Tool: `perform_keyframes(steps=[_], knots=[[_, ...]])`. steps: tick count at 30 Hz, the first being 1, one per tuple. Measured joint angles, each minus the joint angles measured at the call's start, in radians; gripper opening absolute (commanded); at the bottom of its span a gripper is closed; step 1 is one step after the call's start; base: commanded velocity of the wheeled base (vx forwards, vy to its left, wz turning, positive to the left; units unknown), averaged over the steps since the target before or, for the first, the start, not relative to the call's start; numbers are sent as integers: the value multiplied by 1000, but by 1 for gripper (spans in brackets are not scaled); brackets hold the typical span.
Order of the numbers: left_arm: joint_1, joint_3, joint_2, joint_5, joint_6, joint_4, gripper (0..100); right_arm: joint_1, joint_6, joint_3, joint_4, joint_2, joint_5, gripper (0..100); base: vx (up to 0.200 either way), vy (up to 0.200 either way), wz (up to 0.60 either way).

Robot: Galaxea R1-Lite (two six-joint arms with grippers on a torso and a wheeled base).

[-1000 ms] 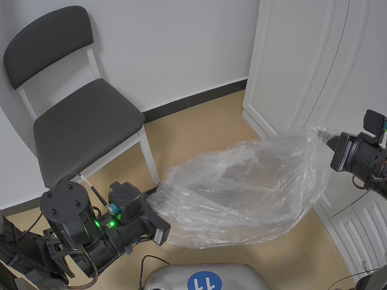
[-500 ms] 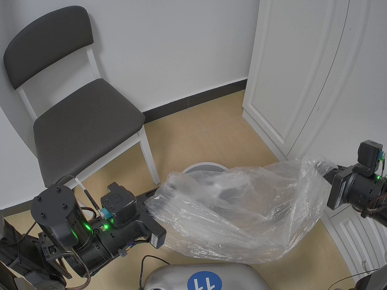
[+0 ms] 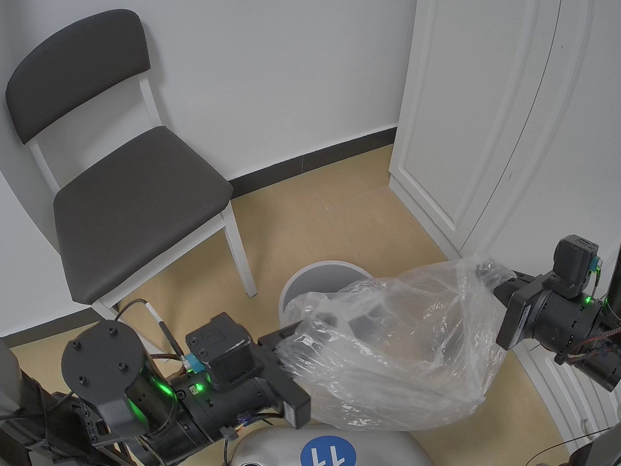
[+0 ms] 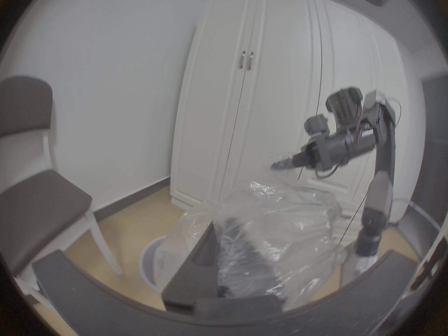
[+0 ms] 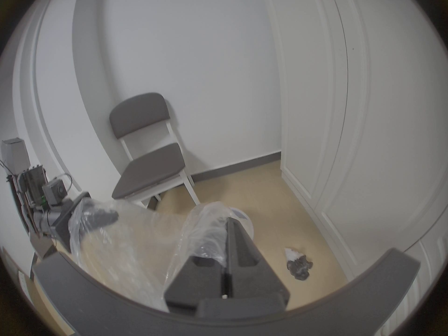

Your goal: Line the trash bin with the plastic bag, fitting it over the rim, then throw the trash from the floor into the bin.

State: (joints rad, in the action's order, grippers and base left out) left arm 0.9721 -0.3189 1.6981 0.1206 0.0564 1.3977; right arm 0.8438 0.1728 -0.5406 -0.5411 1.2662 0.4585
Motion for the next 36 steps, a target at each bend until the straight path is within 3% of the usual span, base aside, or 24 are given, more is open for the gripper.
perform_keyframes(steps=[4,13,24,36], knots=[[45,-46,31,4,-96,24,0,15,-5,37,-111,44,0,0,0,0,0],[75,-112,161,19,-152,134,0,33,4,62,-146,99,-28,0,0,0,0],[-8,-171,227,16,-197,133,0,8,24,18,-145,90,-44,0,0,0,0],[-125,-404,341,6,-199,58,0,-147,60,-125,-139,190,-236,0,0,0,0]])
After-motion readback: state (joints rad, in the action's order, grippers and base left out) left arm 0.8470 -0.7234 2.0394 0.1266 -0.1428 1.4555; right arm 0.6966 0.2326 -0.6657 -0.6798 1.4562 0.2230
